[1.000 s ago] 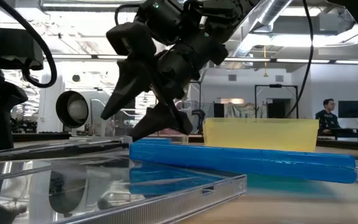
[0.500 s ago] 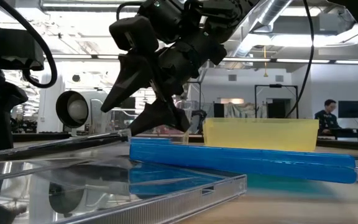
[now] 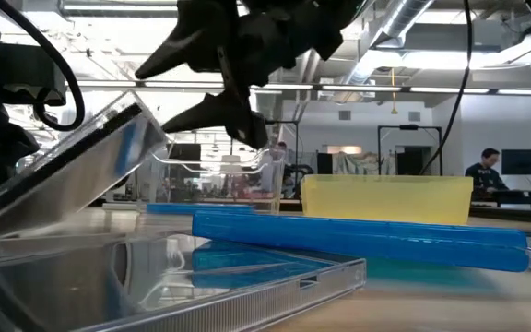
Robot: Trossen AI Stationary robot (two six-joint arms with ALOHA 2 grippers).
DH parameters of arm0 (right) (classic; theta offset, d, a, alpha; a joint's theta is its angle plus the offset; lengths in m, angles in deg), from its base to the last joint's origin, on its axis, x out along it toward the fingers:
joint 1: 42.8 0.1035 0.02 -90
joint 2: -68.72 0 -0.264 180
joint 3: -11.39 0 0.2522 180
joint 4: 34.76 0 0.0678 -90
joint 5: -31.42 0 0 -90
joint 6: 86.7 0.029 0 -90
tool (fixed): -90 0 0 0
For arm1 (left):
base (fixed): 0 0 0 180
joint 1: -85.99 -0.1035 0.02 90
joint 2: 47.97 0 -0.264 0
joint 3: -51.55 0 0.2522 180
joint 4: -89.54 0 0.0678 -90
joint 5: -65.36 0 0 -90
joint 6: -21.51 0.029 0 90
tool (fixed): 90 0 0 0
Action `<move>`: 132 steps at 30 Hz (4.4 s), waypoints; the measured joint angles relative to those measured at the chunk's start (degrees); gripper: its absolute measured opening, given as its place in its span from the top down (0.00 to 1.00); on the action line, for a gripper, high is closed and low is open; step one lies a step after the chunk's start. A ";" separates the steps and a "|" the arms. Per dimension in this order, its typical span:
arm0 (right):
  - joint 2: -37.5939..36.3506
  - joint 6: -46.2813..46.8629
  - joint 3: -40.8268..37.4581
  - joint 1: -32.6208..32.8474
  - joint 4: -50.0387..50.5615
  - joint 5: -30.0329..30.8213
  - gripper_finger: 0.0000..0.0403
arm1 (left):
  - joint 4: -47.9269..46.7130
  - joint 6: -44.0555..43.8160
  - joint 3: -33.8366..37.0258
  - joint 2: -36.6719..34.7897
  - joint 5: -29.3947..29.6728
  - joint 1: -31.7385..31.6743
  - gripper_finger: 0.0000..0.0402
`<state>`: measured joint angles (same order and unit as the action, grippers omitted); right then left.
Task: Pick & place jewel cases by type
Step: Put the left black CD case into the yellow bin
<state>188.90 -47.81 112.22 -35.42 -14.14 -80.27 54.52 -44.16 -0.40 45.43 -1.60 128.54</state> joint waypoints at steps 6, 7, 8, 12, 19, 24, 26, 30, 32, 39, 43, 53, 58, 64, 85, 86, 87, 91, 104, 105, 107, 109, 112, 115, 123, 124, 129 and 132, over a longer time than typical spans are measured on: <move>3.07 1.60 -0.29 -0.42 0.81 1.37 0.44 | 0.22 -0.22 0.00 0.00 0.33 0.00 0.60; 3.33 1.62 -0.37 -0.44 0.93 1.39 0.44 | 0.22 -0.26 0.00 0.00 0.37 0.00 0.60; 3.87 1.64 -0.33 -0.26 0.70 1.47 0.43 | 0.22 -0.19 0.00 0.00 0.37 0.00 0.60; 5.22 2.69 -0.37 -0.55 0.26 1.12 0.43 | 0.24 -0.16 0.00 0.00 0.48 0.04 0.60; 4.74 2.73 -0.35 -0.51 -1.04 0.54 0.43 | 0.26 0.13 0.00 0.00 1.21 0.04 0.60; 4.70 2.29 -0.35 -0.48 -1.23 -0.01 0.43 | 0.26 0.13 0.00 0.00 1.88 0.07 0.60; 4.46 1.71 -0.35 -0.38 -1.17 -0.43 0.43 | 0.22 0.15 0.00 0.02 2.12 0.09 0.60; 2.93 -0.55 -0.30 0.05 -1.91 -0.73 0.43 | -0.11 0.17 0.00 0.08 2.81 0.46 0.60; 2.00 -1.79 0.05 0.26 -3.59 -1.16 0.44 | -0.22 0.20 0.02 0.15 3.37 0.63 0.60; 1.25 -2.27 0.28 0.77 -5.03 -1.90 0.44 | -0.57 0.18 0.02 0.17 3.99 0.66 0.60; 2.45 -1.57 0.06 0.28 -3.71 -0.96 0.44 | -0.54 -0.25 0.02 0.17 4.26 0.66 0.60; 2.64 -1.96 -0.08 0.00 -6.45 0.41 0.44 | -0.59 -0.48 0.04 0.17 5.01 0.66 0.60; 2.64 -2.10 0.07 0.12 -6.96 0.22 0.44 | -0.58 -0.46 0.14 0.35 6.64 1.63 0.60; 2.71 -2.35 -0.17 -0.16 -3.88 1.00 0.53 | -0.57 -0.61 0.20 0.37 7.36 1.84 0.60; 2.75 -2.48 -0.09 -0.03 -7.94 0.05 0.73 | -0.59 -0.55 0.22 0.44 8.18 1.88 0.60; 2.76 -2.40 -0.11 -0.06 -8.46 -0.28 0.73 | -0.59 -0.55 0.22 0.44 8.20 1.88 0.60; 2.80 -2.10 -0.12 -0.12 -9.24 -0.88 0.73 | -0.59 -0.55 0.22 0.44 8.23 1.88 0.60; 2.82 -1.49 -0.13 -0.31 -10.65 -2.73 0.70 | -0.59 -0.55 0.26 0.44 8.31 1.88 0.60; 2.82 -1.93 -0.13 -0.71 -12.43 -2.45 0.43 | -0.59 -0.53 0.26 0.46 8.48 1.88 0.60; 2.83 -2.06 -0.13 -0.71 -12.78 -2.44 0.43 | -0.59 -0.52 0.26 0.46 8.49 1.88 0.60; 2.86 -2.83 -0.15 -0.71 -13.13 -2.43 0.43 | -0.59 -0.48 0.28 0.46 8.56 1.88 0.60; 2.86 -2.93 -0.15 -0.72 -13.36 -2.41 0.44 | -0.63 -0.26 0.33 0.44 8.86 2.06 0.60; 2.86 -3.00 -0.15 -0.73 -13.39 -2.41 0.45 | -0.66 -0.09 0.37 0.44 9.94 2.34 0.60; 2.86 -3.48 -0.15 -0.75 -13.95 -2.26 0.45 | -0.82 -0.07 0.37 0.43 10.85 2.34 0.60; 2.98 -3.50 -0.17 -0.70 -17.16 -2.47 0.45 | -1.60 0.17 0.59 0.57 14.91 2.14 0.60; 3.06 -3.39 -0.26 -0.66 -16.57 -2.45 0.45 | -1.77 0.17 0.61 0.61 15.18 2.12 0.60; 3.32 -3.30 -0.40 -0.66 -14.77 -2.05 0.45 | -1.77 0.07 0.56 0.53 14.81 1.82 0.60; 3.23 -2.93 -0.33 -0.69 -13.70 -0.41 0.45 | -1.58 0.11 0.48 0.45 14.37 1.35 0.60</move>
<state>192.14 -50.74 111.89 -36.11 -27.84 -80.68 52.94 -44.05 0.08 45.89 12.77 129.88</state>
